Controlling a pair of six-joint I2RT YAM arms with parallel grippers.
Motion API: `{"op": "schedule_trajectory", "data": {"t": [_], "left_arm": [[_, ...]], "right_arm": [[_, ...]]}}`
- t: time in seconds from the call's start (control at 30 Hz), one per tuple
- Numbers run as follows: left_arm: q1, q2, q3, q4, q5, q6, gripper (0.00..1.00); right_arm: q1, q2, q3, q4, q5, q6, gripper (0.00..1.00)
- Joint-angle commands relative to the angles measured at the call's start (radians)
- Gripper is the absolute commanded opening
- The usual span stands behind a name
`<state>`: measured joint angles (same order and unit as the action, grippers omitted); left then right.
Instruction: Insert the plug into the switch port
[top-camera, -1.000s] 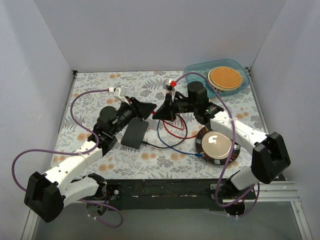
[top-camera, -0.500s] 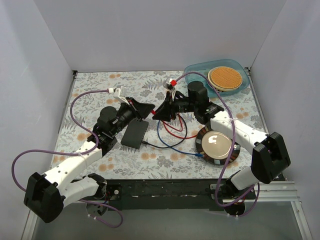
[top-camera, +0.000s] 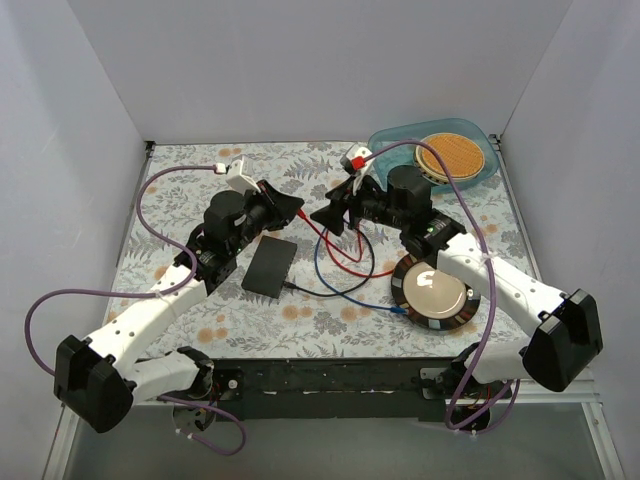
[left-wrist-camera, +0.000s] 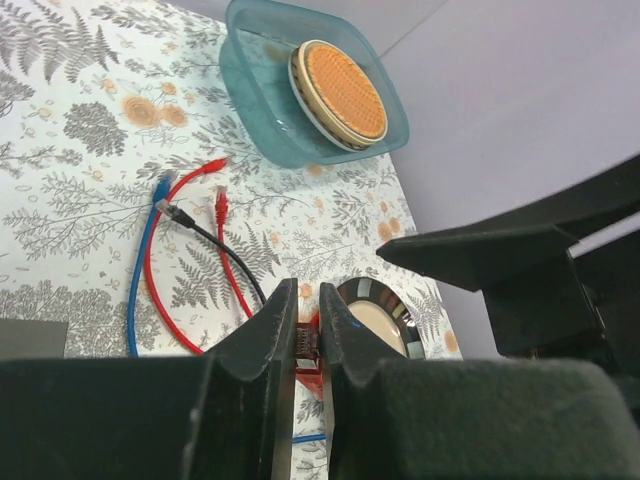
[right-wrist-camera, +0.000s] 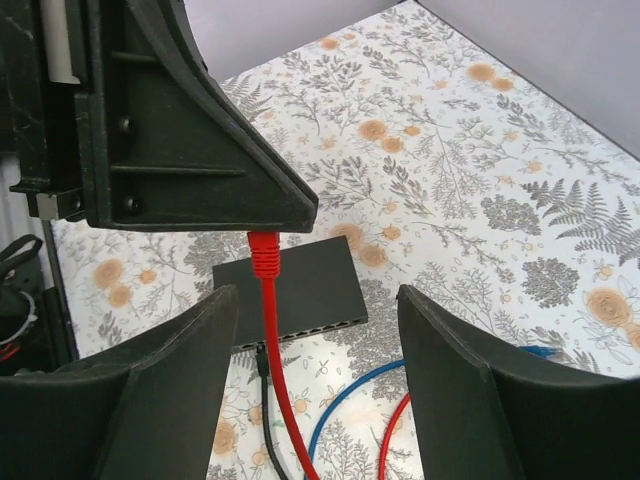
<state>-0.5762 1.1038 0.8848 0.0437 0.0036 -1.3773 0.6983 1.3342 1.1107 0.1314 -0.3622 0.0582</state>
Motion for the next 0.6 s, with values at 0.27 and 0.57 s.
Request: {"op": "schedule_trajectory", "data": {"t": [0.27,0.57], "left_arm": [[-0.004,0.011,0.065,-0.122,-0.070,-0.034,0.00],[-0.004,0.010,0.062,-0.113,-0.051,-0.037,0.00]], "right_arm": [[0.113,0.068,0.044,0.002,0.232,-0.107,0.70],[0.118,0.102,0.054,0.017,0.227,-0.097,0.66]]}}
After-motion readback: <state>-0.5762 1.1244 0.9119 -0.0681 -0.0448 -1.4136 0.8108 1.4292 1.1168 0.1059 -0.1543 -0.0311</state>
